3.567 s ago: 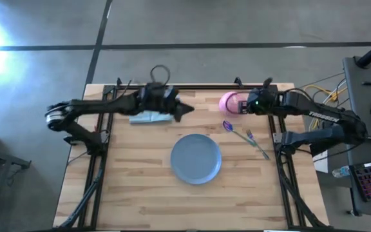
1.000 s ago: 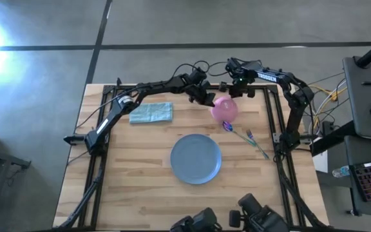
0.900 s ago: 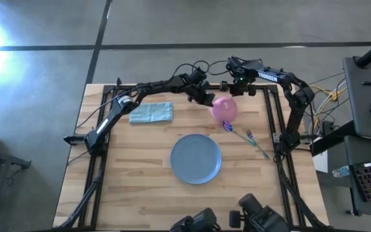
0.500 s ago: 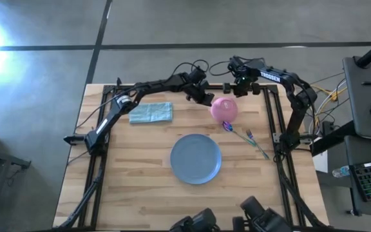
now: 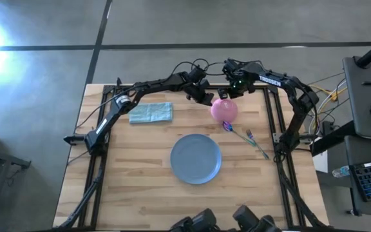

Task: Set table place
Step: Put the pink bowl on top the blue plate

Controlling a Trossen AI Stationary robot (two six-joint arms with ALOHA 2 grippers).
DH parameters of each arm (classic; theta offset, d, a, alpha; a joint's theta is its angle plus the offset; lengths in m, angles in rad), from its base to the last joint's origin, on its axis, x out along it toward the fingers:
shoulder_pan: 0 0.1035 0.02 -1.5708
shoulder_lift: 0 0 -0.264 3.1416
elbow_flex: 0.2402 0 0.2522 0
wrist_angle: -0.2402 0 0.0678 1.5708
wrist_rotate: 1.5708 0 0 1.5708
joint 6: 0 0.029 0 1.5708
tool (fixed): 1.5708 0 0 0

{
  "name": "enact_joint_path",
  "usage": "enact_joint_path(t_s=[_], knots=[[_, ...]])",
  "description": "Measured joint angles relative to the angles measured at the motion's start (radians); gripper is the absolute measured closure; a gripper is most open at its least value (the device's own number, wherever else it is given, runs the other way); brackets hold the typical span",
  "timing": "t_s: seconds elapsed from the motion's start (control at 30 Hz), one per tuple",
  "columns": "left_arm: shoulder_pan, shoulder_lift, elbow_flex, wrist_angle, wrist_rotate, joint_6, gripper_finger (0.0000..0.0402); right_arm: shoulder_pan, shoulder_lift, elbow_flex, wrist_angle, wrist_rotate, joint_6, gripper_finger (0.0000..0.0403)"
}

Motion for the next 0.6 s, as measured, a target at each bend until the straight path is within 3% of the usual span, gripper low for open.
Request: enact_joint_path(t_s=[0.4, 0.6], knots=[[0.0, 0.0, 0.0, 0.004, -0.007, -0.005, 0.0402, 0.003, 0.001, -0.001, 0.001, -0.016, -0.097, 0.0392], [0.0, -0.001, 0.0, 0.005, -0.008, -0.005, 0.0402, 0.003, 0.001, -0.003, 0.0, -0.03, -0.101, 0.0357]])
